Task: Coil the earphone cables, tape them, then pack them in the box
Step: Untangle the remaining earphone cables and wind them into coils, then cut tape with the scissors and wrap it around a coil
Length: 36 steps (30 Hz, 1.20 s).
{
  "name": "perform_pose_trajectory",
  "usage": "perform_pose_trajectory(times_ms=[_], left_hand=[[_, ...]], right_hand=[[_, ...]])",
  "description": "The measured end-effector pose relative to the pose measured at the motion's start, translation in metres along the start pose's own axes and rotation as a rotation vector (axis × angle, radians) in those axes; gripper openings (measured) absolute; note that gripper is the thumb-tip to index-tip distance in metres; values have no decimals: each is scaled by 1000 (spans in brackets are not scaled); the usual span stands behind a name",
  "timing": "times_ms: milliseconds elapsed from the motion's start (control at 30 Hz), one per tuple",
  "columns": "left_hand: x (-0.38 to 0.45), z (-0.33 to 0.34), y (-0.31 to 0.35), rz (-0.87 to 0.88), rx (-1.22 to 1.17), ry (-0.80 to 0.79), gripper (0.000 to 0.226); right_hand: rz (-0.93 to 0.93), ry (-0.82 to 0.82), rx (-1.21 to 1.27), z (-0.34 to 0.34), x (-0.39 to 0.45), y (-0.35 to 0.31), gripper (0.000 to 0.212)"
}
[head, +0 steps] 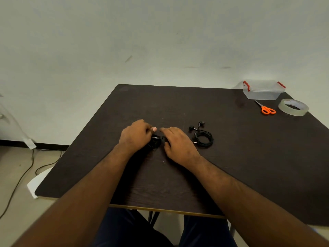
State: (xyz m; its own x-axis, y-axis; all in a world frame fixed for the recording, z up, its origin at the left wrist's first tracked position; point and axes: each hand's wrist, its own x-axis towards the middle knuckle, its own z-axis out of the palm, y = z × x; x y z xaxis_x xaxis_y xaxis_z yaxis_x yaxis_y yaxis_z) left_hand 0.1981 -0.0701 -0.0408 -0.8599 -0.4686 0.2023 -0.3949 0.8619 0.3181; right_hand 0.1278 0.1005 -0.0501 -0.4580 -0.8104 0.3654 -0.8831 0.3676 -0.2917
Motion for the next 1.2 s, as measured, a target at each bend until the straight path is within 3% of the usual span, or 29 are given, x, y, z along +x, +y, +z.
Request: perform_pose_trajectory(times_ms=[200, 333, 567, 967, 1200], left_hand=[[8, -12, 23, 122, 26, 158, 26], [20, -12, 70, 252, 42, 187, 27], [63, 22, 198, 375, -171, 7, 33], [125, 135, 353, 443, -208, -221, 43], [144, 181, 384, 468, -21, -143, 41]], right_hand=[[-25, 45, 8, -11, 1, 8, 55], [-9, 144, 10, -46, 3, 36, 46], [202, 210, -31, -124, -28, 131, 25], [613, 136, -152, -172, -94, 313, 33], [786, 418, -63, -175, -97, 383, 52]])
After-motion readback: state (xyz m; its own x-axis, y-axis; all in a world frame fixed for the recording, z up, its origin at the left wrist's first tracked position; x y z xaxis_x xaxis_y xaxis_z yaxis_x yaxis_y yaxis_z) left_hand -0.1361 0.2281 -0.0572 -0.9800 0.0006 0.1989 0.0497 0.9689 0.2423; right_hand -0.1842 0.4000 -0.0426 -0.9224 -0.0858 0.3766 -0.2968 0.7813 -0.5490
